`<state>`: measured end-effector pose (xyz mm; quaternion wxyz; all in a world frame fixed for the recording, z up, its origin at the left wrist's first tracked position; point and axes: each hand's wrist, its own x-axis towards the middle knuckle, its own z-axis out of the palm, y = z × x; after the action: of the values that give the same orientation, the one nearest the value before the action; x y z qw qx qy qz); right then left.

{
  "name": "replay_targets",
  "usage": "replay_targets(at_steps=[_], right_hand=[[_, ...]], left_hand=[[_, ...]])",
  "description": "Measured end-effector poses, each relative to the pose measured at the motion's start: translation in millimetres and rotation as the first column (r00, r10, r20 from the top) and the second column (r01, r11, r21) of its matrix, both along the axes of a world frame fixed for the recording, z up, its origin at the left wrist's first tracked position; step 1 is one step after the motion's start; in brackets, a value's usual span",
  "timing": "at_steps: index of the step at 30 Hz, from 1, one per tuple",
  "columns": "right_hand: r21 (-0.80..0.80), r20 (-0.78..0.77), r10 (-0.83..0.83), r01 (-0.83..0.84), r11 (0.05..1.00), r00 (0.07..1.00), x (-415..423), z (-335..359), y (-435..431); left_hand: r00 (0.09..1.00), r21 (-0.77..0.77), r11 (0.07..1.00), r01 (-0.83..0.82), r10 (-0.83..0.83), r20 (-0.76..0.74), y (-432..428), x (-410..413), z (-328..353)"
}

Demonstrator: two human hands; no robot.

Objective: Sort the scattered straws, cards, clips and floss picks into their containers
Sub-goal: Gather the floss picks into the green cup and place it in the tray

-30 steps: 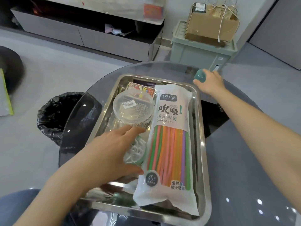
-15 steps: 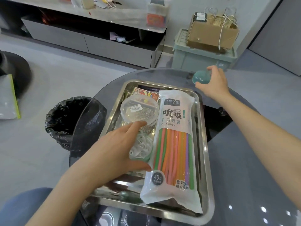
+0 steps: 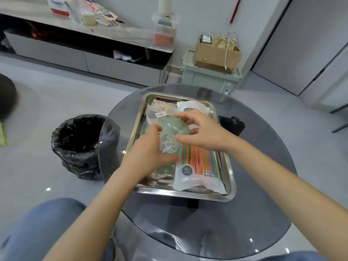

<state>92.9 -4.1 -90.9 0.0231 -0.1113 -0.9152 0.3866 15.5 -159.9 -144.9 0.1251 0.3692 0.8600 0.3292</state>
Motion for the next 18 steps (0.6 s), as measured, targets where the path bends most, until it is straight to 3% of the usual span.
replay_targets(at_steps=[6, 11, 18], right_hand=[[-0.212, -0.009, -0.138, 0.133, 0.968, 0.99, 5, -10, -14], [-0.161, 0.055, -0.14, 0.147, 0.976, 0.989, 7, -20, -23], [-0.056, 0.019, -0.098, 0.099, 0.994, 0.995, 9, -18, -26]], left_hand=[[0.986, 0.208, 0.972, -0.114, 0.085, 0.141, -5, 6, -3], [0.98, 0.244, 0.962, -0.122, 0.077, 0.185, -13, 15, -3], [0.97, 0.251, 0.956, -0.153, 0.097, 0.223, -11, 18, -3]])
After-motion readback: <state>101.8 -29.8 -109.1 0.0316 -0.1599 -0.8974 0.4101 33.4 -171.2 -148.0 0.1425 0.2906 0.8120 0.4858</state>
